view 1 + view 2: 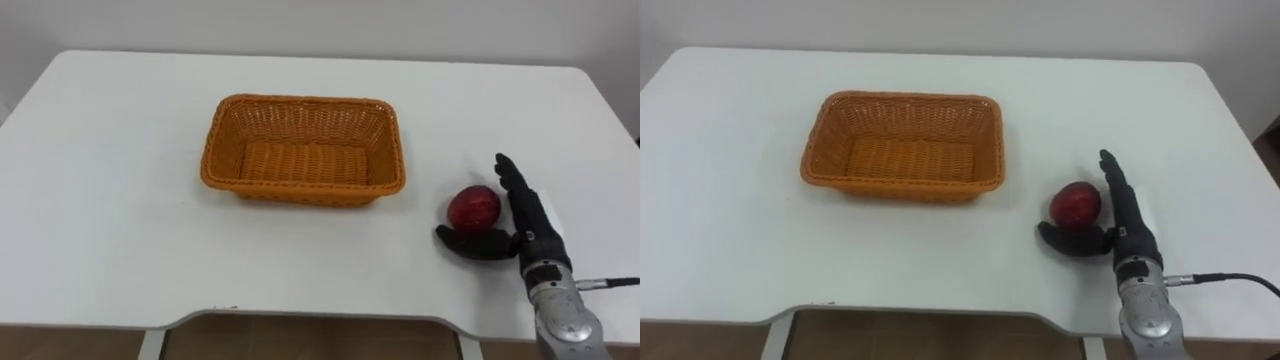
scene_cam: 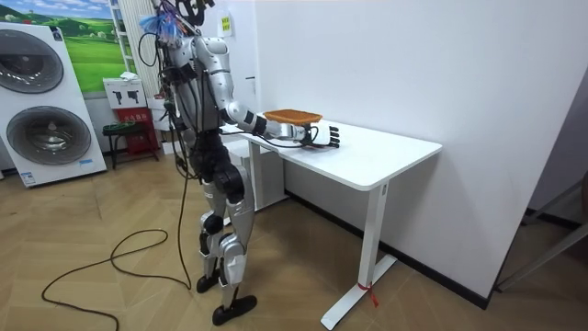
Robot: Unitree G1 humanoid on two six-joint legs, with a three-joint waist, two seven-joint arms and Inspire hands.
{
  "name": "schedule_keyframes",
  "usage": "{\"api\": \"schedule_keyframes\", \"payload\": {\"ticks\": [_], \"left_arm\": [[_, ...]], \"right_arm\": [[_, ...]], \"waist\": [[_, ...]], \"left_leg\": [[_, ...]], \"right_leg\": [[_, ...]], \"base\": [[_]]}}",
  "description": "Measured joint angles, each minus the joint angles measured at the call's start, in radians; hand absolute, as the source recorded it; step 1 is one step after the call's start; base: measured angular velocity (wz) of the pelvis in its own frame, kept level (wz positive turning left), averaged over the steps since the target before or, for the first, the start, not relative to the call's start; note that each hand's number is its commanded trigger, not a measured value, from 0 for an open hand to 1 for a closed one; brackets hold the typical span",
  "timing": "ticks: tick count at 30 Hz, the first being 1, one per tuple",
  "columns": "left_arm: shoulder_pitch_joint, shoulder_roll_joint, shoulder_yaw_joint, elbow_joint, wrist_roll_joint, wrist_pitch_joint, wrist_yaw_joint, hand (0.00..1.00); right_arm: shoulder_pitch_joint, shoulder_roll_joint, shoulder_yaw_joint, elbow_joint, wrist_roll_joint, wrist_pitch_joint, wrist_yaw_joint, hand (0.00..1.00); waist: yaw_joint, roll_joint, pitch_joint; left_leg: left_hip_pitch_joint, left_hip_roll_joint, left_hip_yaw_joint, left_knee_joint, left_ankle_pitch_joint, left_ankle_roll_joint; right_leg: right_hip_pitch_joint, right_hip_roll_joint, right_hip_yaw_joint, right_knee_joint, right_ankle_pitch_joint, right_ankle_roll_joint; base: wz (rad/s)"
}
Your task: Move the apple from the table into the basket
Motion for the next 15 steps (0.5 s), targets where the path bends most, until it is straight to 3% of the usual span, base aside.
{"api": "schedule_keyframes", "payload": {"ticks": [10,15], "left_arm": [[0.012,0.006,0.066,0.0,0.0,-0.01,0.008,0.0],[0.004,0.006,0.065,0.0,0.0,-0.01,0.002,0.0]], "right_arm": [[-0.028,0.0,-0.138,0.124,0.003,-0.074,-0.007,1.0],[-0.042,0.0,-0.155,0.153,0.001,-0.077,-0.017,1.0]], "waist": [[0.0,0.012,-0.0043],[-0.001,0.014,-0.0049]], "left_leg": [[0.006,-0.001,-0.023,0.016,-0.001,-0.001],[0.022,0.001,-0.021,0.011,-0.002,-0.004]], "right_leg": [[0.025,0.001,-0.023,-0.016,0.001,0.001],[0.039,0.006,-0.019,-0.016,0.001,0.001]], "base": [[0.08],[0.01]]}}
